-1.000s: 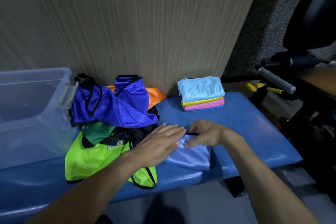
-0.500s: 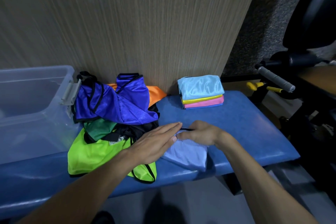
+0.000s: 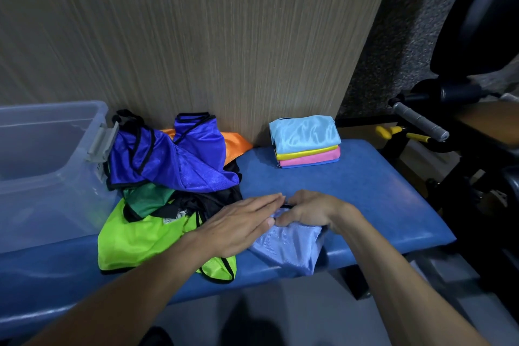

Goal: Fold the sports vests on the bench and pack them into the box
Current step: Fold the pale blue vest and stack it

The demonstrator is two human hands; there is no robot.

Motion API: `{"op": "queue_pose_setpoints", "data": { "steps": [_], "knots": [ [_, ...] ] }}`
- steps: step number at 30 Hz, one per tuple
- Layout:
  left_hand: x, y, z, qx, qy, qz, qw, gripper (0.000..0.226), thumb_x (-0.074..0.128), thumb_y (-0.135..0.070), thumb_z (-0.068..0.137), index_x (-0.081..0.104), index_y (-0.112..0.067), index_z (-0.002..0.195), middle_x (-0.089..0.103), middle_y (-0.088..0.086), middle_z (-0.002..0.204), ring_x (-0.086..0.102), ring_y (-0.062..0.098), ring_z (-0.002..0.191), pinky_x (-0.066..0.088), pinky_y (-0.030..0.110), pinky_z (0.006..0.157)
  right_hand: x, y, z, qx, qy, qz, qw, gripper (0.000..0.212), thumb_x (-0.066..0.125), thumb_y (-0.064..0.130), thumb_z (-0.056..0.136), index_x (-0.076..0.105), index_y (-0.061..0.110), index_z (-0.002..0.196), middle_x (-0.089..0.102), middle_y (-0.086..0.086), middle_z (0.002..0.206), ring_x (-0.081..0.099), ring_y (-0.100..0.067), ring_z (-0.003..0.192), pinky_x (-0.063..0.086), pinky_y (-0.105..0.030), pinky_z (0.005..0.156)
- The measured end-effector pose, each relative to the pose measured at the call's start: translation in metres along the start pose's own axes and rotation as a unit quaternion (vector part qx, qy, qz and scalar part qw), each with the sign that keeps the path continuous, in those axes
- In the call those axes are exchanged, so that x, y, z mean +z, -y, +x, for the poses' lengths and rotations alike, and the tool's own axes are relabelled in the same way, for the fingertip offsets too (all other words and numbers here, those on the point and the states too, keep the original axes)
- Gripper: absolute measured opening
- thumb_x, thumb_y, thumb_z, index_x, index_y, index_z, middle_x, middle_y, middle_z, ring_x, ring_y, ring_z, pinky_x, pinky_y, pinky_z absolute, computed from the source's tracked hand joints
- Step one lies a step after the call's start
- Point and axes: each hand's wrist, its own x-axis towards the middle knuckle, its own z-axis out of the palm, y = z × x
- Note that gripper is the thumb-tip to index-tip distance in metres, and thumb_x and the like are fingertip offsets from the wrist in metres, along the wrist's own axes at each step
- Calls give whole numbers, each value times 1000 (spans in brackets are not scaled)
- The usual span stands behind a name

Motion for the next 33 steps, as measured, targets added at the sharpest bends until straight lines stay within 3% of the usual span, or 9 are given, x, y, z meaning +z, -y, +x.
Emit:
{"op": "queue_pose_setpoints", "data": {
  "steps": [4, 7, 10, 13, 16, 19, 23, 28, 33],
  "knots": [
    [-6, 2, 7, 8, 0, -3, 1000, 54, 24, -45, 111, 15, -31, 162, 10, -21, 168, 15, -5, 151, 22, 28, 123, -5, -4, 0, -6, -9, 58, 998, 48, 74, 43, 66, 75, 14, 105, 76, -10, 104, 70, -30, 105, 53, -44, 96],
    [-16, 4, 18, -8, -24, -43, 999, 55, 27, -46, 110, 14, -37, 162, 7, -29, 165, 17, -8, 149, 23, 24, 122, -20, -12, -7, -23, -50, 152, 987, 19, 74, 24, 83, 74, 10, 95, 77, -10, 98, 73, -31, 97, 55, -43, 88],
    [-26, 11, 42, -65, -170, -143, 973, 57, 39, -43, 106, 29, -25, 159, 28, -15, 163, 32, 2, 147, 29, 27, 120, -39, -16, -13, -43, -134, 291, 946, 3, 74, 12, 86, 72, 11, 85, 77, -8, 86, 71, -24, 79, 54, -35, 75],
    [-33, 6, 66, -228, -289, -341, 865, 37, 54, -37, 104, 54, -21, 137, 55, -4, 138, 64, 12, 112, 49, 31, 99, -55, -19, -11, -69, -237, 391, 886, 8, 71, 10, 87, 70, 7, 94, 75, -17, 90, 69, -25, 77, 53, -37, 72],
    [-40, -18, 80, -301, -167, -618, 707, 32, 56, -45, 101, 66, -15, 108, 67, 8, 112, 71, 23, 90, 58, 41, 86, -61, -15, -6, -81, -294, 439, 845, 7, 67, 12, 89, 64, 16, 94, 69, -8, 83, 65, -21, 69, 52, -36, 66],
    [-45, -29, 85, -257, -61, -698, 666, 45, 60, -50, 96, 71, -15, 121, 74, 10, 118, 73, 31, 103, 59, 45, 88, -59, -9, 1, -82, -300, 461, 831, 13, 63, 6, 89, 59, 13, 100, 65, -9, 87, 64, -26, 74, 55, -41, 67],
    [-39, -40, 92, -222, -54, -684, 692, 30, 69, -20, 95, 63, -10, 123, 74, 10, 116, 74, 30, 100, 62, 37, 83, -62, -14, 16, -64, -325, 447, 831, 17, 59, 3, 88, 61, 12, 102, 69, -11, 95, 64, -27, 82, 52, -39, 74],
    [-28, -40, 91, -183, 75, -559, 805, 30, 70, -11, 95, 59, -10, 123, 76, 7, 111, 74, 25, 100, 58, 32, 89, -87, -28, 17, -113, -409, 265, 866, 24, 50, 3, 86, 64, 22, 95, 69, 2, 87, 61, -20, 83, 48, -36, 74],
    [-25, -8, 97, -229, -54, -473, 849, 16, 57, -2, 98, 67, -13, 105, 77, 8, 95, 71, 14, 77, 55, 32, 76, -154, 7, 14, -217, -350, -55, 910, 19, 45, 20, 76, 60, 17, 87, 64, 1, 80, 60, -22, 81, 45, -39, 75]
  ]
}}
